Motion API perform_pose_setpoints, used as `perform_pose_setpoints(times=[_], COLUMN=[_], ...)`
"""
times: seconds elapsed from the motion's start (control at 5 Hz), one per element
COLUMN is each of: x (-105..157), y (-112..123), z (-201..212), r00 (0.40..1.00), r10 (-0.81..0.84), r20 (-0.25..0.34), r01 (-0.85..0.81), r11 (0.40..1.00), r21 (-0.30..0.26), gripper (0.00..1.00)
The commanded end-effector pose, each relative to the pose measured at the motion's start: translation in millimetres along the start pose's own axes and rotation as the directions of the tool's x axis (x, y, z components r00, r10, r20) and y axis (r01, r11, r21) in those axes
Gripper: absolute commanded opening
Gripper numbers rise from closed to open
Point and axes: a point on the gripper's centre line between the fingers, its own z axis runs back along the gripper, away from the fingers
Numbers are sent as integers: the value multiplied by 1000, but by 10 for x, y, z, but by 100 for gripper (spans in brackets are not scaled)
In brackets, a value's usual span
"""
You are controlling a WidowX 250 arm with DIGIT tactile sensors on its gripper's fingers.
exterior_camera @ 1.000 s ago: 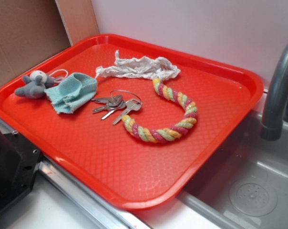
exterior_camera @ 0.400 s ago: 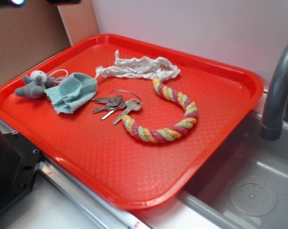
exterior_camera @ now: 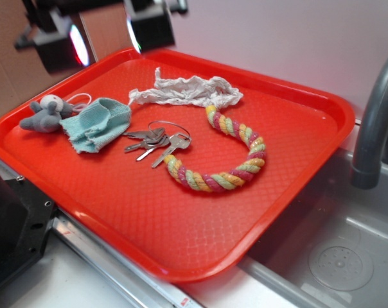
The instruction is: Grab the multicolored rope.
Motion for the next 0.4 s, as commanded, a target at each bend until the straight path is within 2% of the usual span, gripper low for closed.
perform_pose_setpoints(times=[0.0,0.2], x=[12,57], y=[-121,-178], z=[-512,-813], r00=[971,969], r10=[237,247], r20=[13,18], r01=[-237,-248], r11=[971,969], r21=[-38,19], gripper=[100,100])
